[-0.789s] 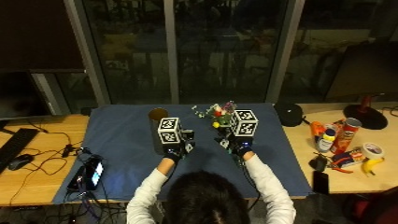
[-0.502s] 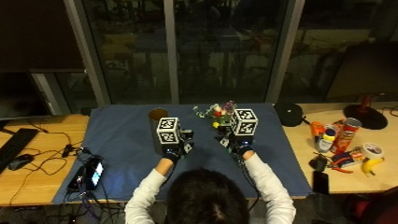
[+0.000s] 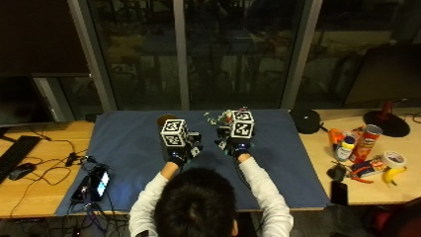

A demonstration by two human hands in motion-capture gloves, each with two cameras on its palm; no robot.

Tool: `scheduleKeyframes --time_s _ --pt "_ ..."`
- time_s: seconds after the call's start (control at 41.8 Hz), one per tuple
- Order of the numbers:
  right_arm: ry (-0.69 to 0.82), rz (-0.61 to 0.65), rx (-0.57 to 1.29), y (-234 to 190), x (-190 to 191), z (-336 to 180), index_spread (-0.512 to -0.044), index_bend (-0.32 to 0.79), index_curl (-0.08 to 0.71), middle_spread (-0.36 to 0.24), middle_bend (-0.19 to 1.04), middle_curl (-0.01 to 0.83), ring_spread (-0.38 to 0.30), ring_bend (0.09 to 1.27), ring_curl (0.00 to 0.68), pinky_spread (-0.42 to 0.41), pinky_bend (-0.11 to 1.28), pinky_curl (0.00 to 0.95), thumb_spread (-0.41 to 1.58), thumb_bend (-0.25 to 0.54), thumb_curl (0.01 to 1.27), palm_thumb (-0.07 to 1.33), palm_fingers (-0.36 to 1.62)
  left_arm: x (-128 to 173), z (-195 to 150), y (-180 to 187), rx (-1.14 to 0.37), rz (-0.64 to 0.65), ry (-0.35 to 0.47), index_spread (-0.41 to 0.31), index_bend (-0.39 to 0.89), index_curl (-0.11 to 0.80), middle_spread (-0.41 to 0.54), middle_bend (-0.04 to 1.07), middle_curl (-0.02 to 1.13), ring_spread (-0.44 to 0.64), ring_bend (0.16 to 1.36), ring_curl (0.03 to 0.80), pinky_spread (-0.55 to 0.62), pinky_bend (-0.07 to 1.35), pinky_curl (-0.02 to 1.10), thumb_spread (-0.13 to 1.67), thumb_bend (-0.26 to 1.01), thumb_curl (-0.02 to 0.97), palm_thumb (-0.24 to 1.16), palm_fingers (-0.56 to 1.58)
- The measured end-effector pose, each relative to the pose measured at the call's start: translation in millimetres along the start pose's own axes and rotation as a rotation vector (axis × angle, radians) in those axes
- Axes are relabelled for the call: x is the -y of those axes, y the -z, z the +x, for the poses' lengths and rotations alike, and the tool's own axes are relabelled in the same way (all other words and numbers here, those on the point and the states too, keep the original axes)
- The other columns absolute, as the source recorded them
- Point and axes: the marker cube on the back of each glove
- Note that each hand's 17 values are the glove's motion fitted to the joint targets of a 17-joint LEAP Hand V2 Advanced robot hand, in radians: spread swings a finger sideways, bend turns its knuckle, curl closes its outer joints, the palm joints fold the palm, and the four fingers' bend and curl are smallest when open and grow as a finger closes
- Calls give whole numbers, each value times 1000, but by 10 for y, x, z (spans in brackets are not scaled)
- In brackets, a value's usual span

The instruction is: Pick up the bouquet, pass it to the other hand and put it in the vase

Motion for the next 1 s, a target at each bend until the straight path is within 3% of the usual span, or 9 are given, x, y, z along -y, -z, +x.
scheduleKeyframes --time_s 0.096,0.191,0.383,0.574,0.741,0.885,1.004 --pt "-47 1 67 -41 111 -15 -235 106 163 58 213 287 110 548 277 209 535 310 1243 88 160 368 324 36 -24 -20 -8 -41 -24 23 156 266 193 192 288 324 476 228 355 262 259 1239 50 248 303 321" --pt "-193 59 98 -33 175 15 -221 97 164 64 207 297 136 563 285 222 539 317 1251 71 169 372 316 117 -59 0 -25 -30 -44 23 156 276 197 191 298 324 476 233 356 260 268 1246 35 259 308 321" --pt "-537 207 119 -71 243 278 -147 48 140 122 168 295 156 630 307 254 720 364 1245 30 186 372 396 235 72 104 -86 2 -103 23 159 291 195 192 314 326 479 241 363 256 282 1252 4 275 317 334" --pt "-757 250 162 -200 216 574 -103 -1 95 159 187 307 158 726 342 247 813 395 1214 -22 192 317 338 327 230 116 -104 31 -144 20 162 307 193 186 324 326 474 248 369 246 294 1258 -15 284 316 335" --pt "-858 188 159 -575 290 780 -80 8 58 182 203 320 158 780 355 245 871 402 1193 -34 194 253 302 440 176 9 -114 53 -117 14 164 319 188 185 330 328 460 250 372 241 303 1252 -16 289 308 333" --pt "-911 -16 148 -750 8 799 -67 14 37 191 231 338 150 809 358 242 888 397 1169 -29 199 219 301 390 172 58 -119 84 -96 15 159 323 187 183 334 331 457 252 376 239 309 1252 -15 292 306 331" --pt "-949 38 157 -897 93 836 -61 16 25 191 256 351 141 829 360 241 896 393 1152 -26 207 204 305 376 177 58 -123 92 -107 15 159 326 190 184 337 338 456 254 378 236 314 1252 -15 295 305 331"
